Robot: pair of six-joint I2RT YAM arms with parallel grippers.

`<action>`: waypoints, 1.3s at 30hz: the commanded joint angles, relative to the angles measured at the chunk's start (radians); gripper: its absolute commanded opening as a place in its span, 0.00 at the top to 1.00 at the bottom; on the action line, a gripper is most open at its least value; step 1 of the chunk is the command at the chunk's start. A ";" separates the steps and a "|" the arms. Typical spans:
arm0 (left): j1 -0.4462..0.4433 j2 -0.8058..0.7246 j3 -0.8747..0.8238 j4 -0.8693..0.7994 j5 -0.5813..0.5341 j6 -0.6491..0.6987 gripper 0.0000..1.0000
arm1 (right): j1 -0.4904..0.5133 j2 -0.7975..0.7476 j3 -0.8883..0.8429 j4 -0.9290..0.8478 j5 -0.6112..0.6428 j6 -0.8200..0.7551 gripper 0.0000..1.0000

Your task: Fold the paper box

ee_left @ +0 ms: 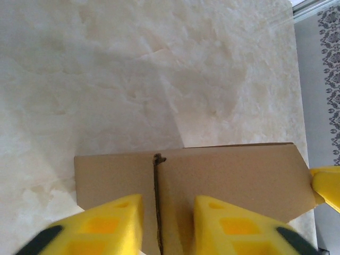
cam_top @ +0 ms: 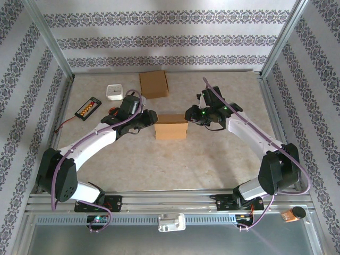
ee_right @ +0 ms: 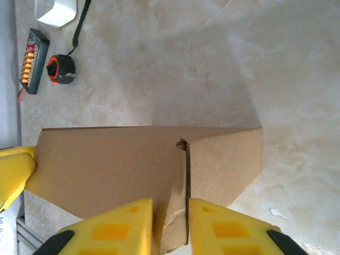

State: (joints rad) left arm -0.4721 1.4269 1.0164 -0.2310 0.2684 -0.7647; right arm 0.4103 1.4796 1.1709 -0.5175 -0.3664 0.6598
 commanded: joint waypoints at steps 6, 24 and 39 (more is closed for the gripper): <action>-0.012 -0.043 -0.011 -0.068 0.005 0.012 0.58 | 0.008 -0.071 0.025 -0.082 -0.011 -0.004 0.61; -0.011 0.004 -0.129 -0.055 -0.034 0.008 0.81 | 0.022 0.003 -0.072 -0.090 0.066 -0.097 0.89; -0.011 -0.050 -0.091 0.008 -0.017 0.003 0.55 | 0.007 -0.014 0.034 -0.052 0.038 -0.060 0.70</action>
State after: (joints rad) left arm -0.4721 1.3788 0.9371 -0.1753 0.2607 -0.7643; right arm 0.4225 1.4265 1.2098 -0.5678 -0.3233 0.5957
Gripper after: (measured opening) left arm 0.449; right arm 0.302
